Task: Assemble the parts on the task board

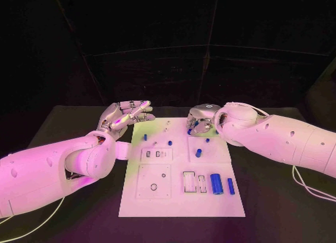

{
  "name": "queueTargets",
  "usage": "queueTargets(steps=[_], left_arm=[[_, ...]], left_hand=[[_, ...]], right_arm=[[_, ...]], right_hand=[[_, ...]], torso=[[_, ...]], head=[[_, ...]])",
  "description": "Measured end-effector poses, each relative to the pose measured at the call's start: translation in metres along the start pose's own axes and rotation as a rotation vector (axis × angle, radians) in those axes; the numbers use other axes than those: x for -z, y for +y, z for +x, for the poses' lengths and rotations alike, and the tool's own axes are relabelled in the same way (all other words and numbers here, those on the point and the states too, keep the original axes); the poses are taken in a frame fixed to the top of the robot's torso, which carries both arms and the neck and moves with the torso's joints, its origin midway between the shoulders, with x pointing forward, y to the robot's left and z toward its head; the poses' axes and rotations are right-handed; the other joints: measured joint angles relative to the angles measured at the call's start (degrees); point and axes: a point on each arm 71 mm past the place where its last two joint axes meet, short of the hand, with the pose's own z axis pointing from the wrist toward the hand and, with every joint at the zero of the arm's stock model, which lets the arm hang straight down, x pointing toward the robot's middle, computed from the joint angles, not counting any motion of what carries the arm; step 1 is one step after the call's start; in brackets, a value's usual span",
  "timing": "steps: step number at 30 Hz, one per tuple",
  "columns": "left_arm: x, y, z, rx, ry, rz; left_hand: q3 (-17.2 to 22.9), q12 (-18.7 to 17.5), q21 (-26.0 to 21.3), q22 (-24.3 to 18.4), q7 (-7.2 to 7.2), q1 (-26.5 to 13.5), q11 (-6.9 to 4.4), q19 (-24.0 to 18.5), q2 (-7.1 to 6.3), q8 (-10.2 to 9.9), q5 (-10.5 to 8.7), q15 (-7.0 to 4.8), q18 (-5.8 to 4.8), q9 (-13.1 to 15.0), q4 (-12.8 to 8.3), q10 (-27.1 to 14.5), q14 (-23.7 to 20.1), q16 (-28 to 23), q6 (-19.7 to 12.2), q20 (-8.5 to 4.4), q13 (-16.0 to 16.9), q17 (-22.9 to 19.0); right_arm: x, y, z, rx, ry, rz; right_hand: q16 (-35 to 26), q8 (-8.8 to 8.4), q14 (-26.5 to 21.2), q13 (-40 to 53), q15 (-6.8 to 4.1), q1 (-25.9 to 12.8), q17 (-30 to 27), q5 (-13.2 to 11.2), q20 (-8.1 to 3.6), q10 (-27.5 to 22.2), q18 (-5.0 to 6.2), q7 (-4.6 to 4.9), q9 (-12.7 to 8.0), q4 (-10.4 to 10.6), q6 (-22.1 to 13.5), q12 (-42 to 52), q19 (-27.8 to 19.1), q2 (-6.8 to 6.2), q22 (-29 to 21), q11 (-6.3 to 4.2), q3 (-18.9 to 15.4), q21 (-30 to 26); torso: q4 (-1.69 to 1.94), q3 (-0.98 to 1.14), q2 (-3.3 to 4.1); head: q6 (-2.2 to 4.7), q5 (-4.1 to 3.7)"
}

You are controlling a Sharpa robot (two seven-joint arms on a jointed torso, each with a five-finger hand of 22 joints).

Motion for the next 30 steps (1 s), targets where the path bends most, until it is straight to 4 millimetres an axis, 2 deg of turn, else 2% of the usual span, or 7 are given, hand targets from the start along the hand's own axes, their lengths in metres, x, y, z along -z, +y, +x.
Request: queueTargets(steps=[7, 15, 20, 21, 26, 30], left_arm=[[0.0000, 0.0001, 0.0000, 0.000, 0.001, -0.002], [-0.0004, 0.0004, -0.0002, 0.001, 0.002, -0.003], [-0.0004, 0.0004, -0.0002, 0.001, 0.002, -0.004], [-0.0004, 0.0004, -0.0002, 0.001, 0.002, -0.004], [-0.0004, 0.0004, -0.0008, 0.000, 0.002, -0.004], [-0.0004, 0.0004, -0.0010, 0.000, 0.002, -0.005]], left_hand=[[-0.2, 0.0, 0.0, 0.0, 0.00, 0.0, 0.00, 0.0, 0.00, 0.0, 0.00, 0.00, 0.00, 0.0, -0.2, 0.0, 0.0, 0.0, 0.0, 0.00, 0.0, 0.0], [0.0, -0.2, 0.0, 0.0, 0.12, 0.0, 0.00, 0.0, 0.00, 0.0, 0.00, 0.00, -0.01, 0.0, -0.3, 0.0, 0.0, -0.2, -0.1, 0.00, 0.0, 0.0], [0.0, -0.2, 0.0, 0.0, 0.20, 0.0, 0.00, 0.0, 0.00, 0.0, 0.00, 0.00, -0.01, 0.0, -0.3, 0.0, 0.0, -0.2, -0.2, 0.00, 0.0, 0.0], [0.0, -0.2, 0.0, 0.0, 0.20, 0.0, 0.00, 0.0, 0.00, 0.0, 0.00, 0.00, -0.01, 0.0, -0.3, 0.0, 0.0, -0.2, -0.2, 0.00, 0.0, 0.0], [0.0, -0.2, 0.0, 0.0, 0.20, 0.0, 0.00, 0.0, 0.00, 0.0, 0.00, 0.00, -0.01, 0.0, -0.3, 0.0, 0.0, -0.2, -0.2, 0.00, 0.0, 0.1], [0.0, -0.2, 0.0, 0.0, 0.20, 0.0, 0.21, 0.2, 0.00, 0.0, 0.00, 0.00, -0.01, 0.0, -0.3, -0.2, 0.0, -0.2, -0.2, 0.20, 0.0, 0.1]], right_arm=[[-0.0029, -0.0008, 0.0016, 0.002, 0.016, 0.005], [-0.0058, -0.0003, 0.0026, 0.002, 0.029, 0.006], [-0.0066, -0.0001, 0.0025, 0.002, 0.030, 0.004], [-0.0066, -0.0001, 0.0025, 0.003, 0.029, 0.004], [-0.0064, 0.0002, 0.0027, 0.002, 0.021, -0.001], [-0.0047, 0.0018, 0.0022, 0.000, 0.004, -0.011]], right_hand=[[0.9, 0.00, 0.0, 0.0, 0.00, -0.2, 0.7, 0.0, 0.00, 0.4, 0.00, 0.20, 0.0, 0.0, 0.2, 0.0, 0.0, 0.22, 0.8, 0.00, 1.1, 0.8], [1.7, 0.00, 0.0, 0.0, 0.00, -0.2, 1.3, 0.0, 0.00, 0.4, 0.00, 0.00, 0.0, 0.1, 0.4, 0.0, 0.0, 0.20, 1.5, 0.00, 2.0, 1.5], [2.9, 0.00, 0.0, 0.0, 0.00, -0.5, 2.2, 0.0, 0.00, 1.4, -0.05, -0.05, 0.0, 0.0, 1.0, 0.0, 0.0, -0.02, 2.7, -0.12, 3.8, 2.6], [3.2, -0.01, 0.0, 0.0, 0.00, -0.5, 2.4, 0.0, 0.00, 1.7, -0.87, -0.09, 0.0, 0.0, 1.4, 0.0, 0.0, -0.02, 3.2, -0.22, 4.2, 2.9], [4.4, -0.18, 0.0, -0.1, 0.00, -0.5, 3.5, 0.0, -0.39, 2.9, -0.90, -0.46, 0.1, 0.0, 2.5, 0.0, 0.9, -0.02, 5.3, -0.61, 6.4, 4.4], [4.9, -0.28, 0.0, 0.0, 0.00, -0.7, 3.8, 0.0, -0.20, 3.4, -0.89, -0.54, 0.1, 0.3, 3.0, 0.2, 1.0, -0.26, 6.3, -0.72, 7.9, 5.1]], torso=[[0.00, -0.02, 0.08], [0.00, -0.02, 0.11], [-0.02, -0.02, 0.12], [-0.02, -0.02, 0.13], [-0.03, -0.02, 0.14], [-0.05, -0.02, 0.15]], head=[[-0.31, 0.06], [-0.53, -0.05], [-0.57, -0.12], [-0.58, -0.12], [-0.58, -0.13], [-0.54, -0.15]])
